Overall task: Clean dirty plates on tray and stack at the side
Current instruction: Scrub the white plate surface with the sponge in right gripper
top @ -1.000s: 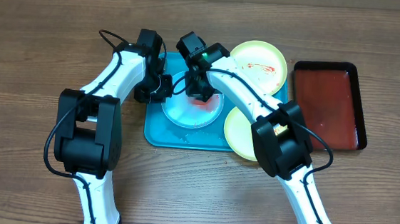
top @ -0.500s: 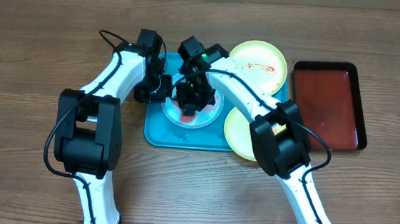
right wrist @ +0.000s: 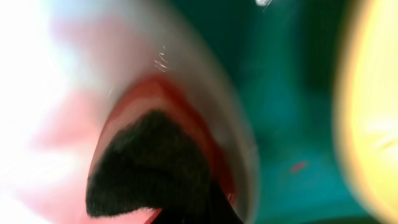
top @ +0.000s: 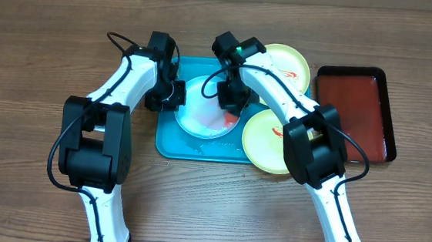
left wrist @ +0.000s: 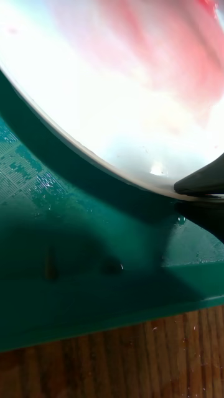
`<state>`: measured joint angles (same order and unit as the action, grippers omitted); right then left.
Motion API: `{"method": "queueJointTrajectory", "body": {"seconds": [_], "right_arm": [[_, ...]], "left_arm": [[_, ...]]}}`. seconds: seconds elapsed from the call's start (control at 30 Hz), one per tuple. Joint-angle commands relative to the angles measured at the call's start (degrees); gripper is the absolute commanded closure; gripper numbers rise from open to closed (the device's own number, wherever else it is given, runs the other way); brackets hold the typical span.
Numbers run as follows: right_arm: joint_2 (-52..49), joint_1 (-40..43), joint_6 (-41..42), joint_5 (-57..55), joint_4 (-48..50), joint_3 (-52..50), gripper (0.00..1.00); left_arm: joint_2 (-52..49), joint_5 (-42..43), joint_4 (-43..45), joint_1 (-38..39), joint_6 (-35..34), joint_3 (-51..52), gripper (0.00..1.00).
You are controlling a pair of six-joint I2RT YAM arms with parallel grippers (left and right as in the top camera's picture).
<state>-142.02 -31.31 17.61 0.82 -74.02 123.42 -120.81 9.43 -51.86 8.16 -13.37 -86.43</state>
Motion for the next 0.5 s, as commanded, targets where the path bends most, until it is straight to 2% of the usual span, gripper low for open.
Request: {"method": "queueJointTrajectory", "body": {"seconds": [0.0,0.2,0.47], "right_arm": [[-1.22,0.63,-1.4,-12.98,3.1,-0.66,0.96],[-1.27,-0.92,-1.44,-11.37,10.82,-0.68,0.96],[-2.93,-2.91,-2.67,12.33,18.16,-0.79,0.96]], "left_arm": [[-0.81,-1.92,-0.42,-0.15,0.04,0.83,0.96],[-0.81,-1.92,-0.48,-0.15,0.07,0.83,0.96],[-0.81,-1.92,-0.59,-0.15,0.07,0.83,0.96]]}}
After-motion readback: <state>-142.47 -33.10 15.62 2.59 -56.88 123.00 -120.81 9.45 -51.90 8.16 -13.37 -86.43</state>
